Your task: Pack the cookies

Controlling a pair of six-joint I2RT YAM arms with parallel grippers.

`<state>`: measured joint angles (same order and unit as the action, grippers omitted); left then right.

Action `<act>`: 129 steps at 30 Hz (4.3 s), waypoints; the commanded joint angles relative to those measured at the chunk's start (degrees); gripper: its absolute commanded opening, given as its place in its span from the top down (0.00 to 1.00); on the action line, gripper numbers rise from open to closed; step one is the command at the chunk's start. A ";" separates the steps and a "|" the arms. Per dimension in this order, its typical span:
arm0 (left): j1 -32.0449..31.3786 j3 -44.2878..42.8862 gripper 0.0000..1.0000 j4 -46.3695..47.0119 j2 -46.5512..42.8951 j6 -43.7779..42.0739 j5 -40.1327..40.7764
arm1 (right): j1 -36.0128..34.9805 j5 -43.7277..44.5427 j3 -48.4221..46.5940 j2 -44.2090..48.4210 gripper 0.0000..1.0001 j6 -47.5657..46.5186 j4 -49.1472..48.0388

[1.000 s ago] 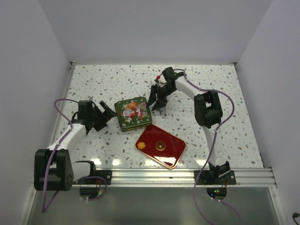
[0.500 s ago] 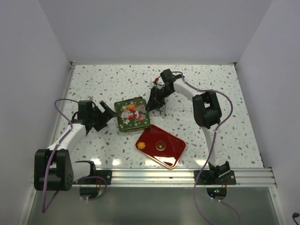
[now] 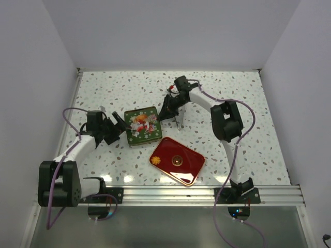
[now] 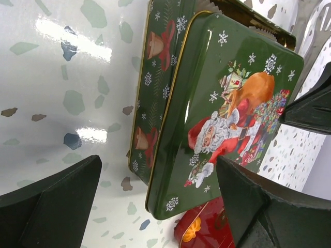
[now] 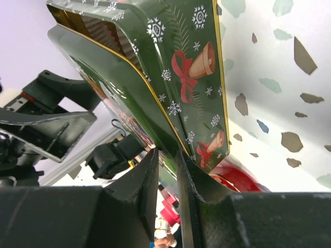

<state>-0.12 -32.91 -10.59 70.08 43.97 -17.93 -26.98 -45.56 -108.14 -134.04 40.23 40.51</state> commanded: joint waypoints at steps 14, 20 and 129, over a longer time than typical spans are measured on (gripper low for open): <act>0.12 -13.67 0.02 1.71 13.49 -3.18 0.18 | -0.18 3.64 -9.28 -6.76 0.78 5.74 -0.70; 0.12 -18.59 0.02 0.57 20.17 -3.45 0.88 | -0.09 4.51 -13.15 -9.13 0.76 7.58 -0.52; 1.26 -49.79 0.20 -4.26 33.46 -6.61 9.76 | -15.29 34.31 -22.29 -7.73 1.00 2.05 11.52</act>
<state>0.64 -79.20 -16.47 108.03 36.80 -8.64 -42.68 -11.57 -130.28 -142.28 41.58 53.12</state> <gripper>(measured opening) 0.753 0.007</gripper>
